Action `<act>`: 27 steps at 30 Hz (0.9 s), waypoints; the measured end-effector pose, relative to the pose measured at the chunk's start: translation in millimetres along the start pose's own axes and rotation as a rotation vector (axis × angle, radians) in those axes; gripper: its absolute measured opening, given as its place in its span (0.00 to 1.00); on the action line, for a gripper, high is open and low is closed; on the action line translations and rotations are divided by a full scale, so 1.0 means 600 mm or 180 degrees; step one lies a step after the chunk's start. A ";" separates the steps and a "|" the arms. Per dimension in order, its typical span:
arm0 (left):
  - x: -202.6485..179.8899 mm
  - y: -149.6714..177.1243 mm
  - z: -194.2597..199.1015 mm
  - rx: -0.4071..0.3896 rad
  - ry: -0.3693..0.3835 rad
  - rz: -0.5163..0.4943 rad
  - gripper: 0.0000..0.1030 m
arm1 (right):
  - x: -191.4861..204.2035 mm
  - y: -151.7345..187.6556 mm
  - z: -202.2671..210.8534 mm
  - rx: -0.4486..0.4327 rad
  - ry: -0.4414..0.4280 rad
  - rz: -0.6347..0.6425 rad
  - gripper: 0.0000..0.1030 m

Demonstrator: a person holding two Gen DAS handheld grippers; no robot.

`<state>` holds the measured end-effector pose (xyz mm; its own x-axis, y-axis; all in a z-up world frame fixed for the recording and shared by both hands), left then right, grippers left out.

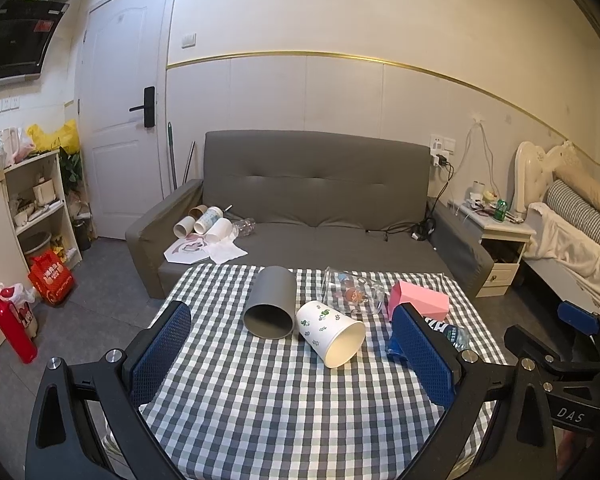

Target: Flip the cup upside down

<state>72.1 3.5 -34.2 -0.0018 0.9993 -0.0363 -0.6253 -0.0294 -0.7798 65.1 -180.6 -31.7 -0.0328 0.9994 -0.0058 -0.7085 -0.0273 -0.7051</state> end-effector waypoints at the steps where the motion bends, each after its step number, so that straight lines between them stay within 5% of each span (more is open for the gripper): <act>1: 0.000 0.000 0.000 0.0000 0.0004 -0.0001 1.00 | -0.001 0.000 0.000 0.0000 -0.0002 0.0001 1.00; 27: -0.011 0.003 -0.006 0.0009 0.0035 -0.0083 1.00 | 0.004 0.000 -0.003 0.0019 -0.0020 0.0044 1.00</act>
<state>73.7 -3.1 -37.8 0.0231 0.9995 -0.0227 -0.6272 -0.0032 -0.7788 66.3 -178.3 -33.4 -0.0471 0.9988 -0.0110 -0.7123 -0.0413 -0.7007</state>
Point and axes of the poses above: each gripper's, at about its wrist camera, not at the fingertips, and z roughly against the way its jaws point, x to its left, y to its underside, the point moved 8 cm from there along -z, roughly the way its jaws point, and after that the axes turned 13 degrees about x, right-handed, at the moved point
